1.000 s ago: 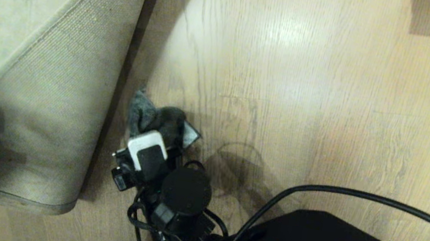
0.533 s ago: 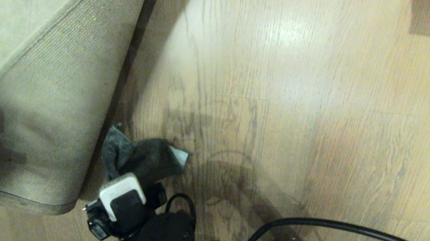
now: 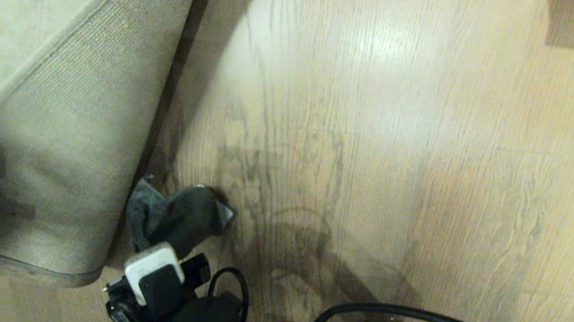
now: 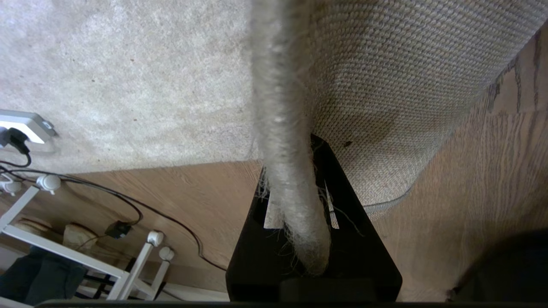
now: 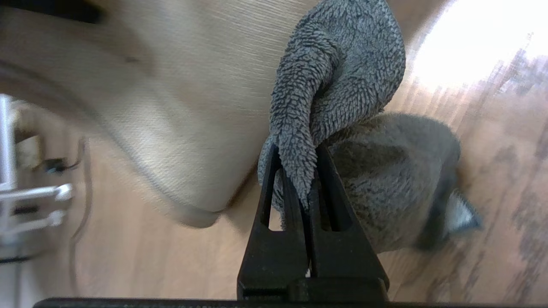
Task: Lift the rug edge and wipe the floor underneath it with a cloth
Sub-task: Wipe the floor under the carpet with a rag
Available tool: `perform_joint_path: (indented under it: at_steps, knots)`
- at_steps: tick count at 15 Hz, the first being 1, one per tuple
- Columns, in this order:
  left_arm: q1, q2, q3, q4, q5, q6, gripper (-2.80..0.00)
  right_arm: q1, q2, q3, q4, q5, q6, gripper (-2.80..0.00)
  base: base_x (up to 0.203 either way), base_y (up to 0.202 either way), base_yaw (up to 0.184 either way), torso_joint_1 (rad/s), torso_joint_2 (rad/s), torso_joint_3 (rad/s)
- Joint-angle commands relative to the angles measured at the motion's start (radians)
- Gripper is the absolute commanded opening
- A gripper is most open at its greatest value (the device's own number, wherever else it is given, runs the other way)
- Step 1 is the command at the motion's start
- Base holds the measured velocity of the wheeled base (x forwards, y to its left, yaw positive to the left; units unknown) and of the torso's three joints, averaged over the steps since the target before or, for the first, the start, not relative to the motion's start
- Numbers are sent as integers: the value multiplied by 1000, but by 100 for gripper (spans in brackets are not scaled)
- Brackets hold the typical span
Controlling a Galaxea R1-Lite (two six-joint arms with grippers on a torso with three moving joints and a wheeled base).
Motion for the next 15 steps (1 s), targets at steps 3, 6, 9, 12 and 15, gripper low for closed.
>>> perform_joint_path:
  at_steps: [3,6,9,12,15]
  knots:
    - [1,5,17,-5,-1,6,-280,-87,90,-172,0,2,-2,-280,0,0,0,0,0,0]
    - [-1,6,28,-6,-1,7,-280,-164,108,-280,29,5,-2,-280,0,0,0,0,0,0]
    - [-2,6,30,-5,-1,7,-280,-211,78,-360,76,3,-7,-280,0,0,0,0,0,0]
    - [-2,7,32,-5,-1,9,-280,-239,32,-442,139,3,-29,-280,0,0,0,0,0,0]
    - [-2,6,32,-5,-1,9,-280,-253,-20,-469,176,4,-44,-280,0,0,0,0,0,0]
